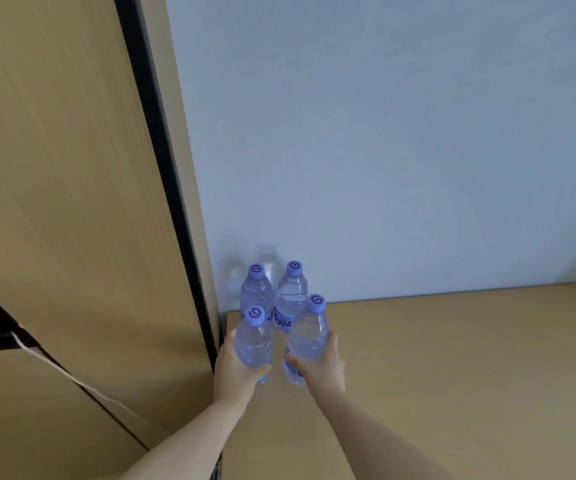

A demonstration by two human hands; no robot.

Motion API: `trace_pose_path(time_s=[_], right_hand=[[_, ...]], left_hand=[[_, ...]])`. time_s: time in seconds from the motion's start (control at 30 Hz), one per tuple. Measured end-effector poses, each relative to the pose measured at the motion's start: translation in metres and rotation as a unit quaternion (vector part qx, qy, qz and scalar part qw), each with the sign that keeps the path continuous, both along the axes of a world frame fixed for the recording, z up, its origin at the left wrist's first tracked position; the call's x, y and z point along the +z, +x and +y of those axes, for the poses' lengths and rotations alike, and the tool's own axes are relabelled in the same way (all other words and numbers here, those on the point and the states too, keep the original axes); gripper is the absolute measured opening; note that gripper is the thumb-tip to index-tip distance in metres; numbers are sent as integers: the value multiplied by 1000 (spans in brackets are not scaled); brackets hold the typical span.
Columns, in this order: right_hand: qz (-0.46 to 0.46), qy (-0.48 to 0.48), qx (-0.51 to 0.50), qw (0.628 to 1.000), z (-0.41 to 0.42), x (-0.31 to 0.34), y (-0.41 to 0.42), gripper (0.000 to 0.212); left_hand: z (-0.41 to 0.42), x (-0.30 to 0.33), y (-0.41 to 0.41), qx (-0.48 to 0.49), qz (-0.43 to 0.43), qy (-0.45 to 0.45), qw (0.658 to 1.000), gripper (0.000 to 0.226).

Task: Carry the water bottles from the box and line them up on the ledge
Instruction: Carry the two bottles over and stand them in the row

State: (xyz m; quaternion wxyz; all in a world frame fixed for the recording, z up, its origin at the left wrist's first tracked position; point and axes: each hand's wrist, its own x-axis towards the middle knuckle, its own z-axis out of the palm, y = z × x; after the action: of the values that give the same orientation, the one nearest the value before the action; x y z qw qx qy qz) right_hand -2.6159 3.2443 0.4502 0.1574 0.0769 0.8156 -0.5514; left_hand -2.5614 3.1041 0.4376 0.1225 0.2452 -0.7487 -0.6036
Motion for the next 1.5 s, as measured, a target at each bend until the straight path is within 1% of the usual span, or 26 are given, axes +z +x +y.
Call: trace_pose_path(time_s=[0.07,0.17,0.27,0.3,0.4,0.5,0.6,0.7,0.77,0.83,0.93,1.0,1.13,1.2,1.3,1.4,1.5], right_hand=[[2,-7,20,1000,0,-3,-2,48],[20,-20,51,998,-3,-7,-7,46],[39,-40,92,994,-10,-2,-16,30],[39,-46,104,993,-11,-1,-19,29],[30,-57,116,991,-10,-2,-30,43],[41,-40,151,987,-7,-8,-38,44],[29,-37,141,989,-2,-9,-41,45],[37,-19,162,986,5,-11,-41,54],[68,0,185,980,9,-13,-39,68],[86,13,191,978,10,-12,-38,73],[100,19,188,977,10,-8,-41,66],[103,27,190,976,12,-5,-44,62],[132,74,231,961,20,1,-52,55],[128,85,251,956,22,6,-57,50],[111,82,264,954,22,11,-61,52],[94,73,250,961,19,10,-60,51],[78,58,209,973,13,9,-55,51]], left_hand=[[-2,-5,-3,7,10,2,1000,32],[-5,-8,-11,6,28,-4,1000,40],[-8,-11,-21,-8,27,-14,1000,48],[-9,-12,-25,-13,20,-19,1000,52],[-14,-13,-33,-23,-3,-39,999,60],[-14,-12,-35,-22,-13,-32,999,68],[-14,-13,-33,-26,-2,-8,1000,73],[-14,-14,-26,-21,4,37,999,68],[-13,-12,-22,-11,6,35,999,64],[-12,-10,-22,-4,7,23,1000,61],[-11,-5,-23,-2,-1,6,1000,54],[-12,-3,-24,-7,-12,-3,1000,55],[-16,-1,-25,-20,-26,-9,999,57],[-17,2,-26,-31,-30,-4,999,58],[-19,6,-26,-48,-36,6,998,58],[-19,9,-25,-67,-35,21,997,52],[-20,13,-25,-78,-36,13,996,48]])
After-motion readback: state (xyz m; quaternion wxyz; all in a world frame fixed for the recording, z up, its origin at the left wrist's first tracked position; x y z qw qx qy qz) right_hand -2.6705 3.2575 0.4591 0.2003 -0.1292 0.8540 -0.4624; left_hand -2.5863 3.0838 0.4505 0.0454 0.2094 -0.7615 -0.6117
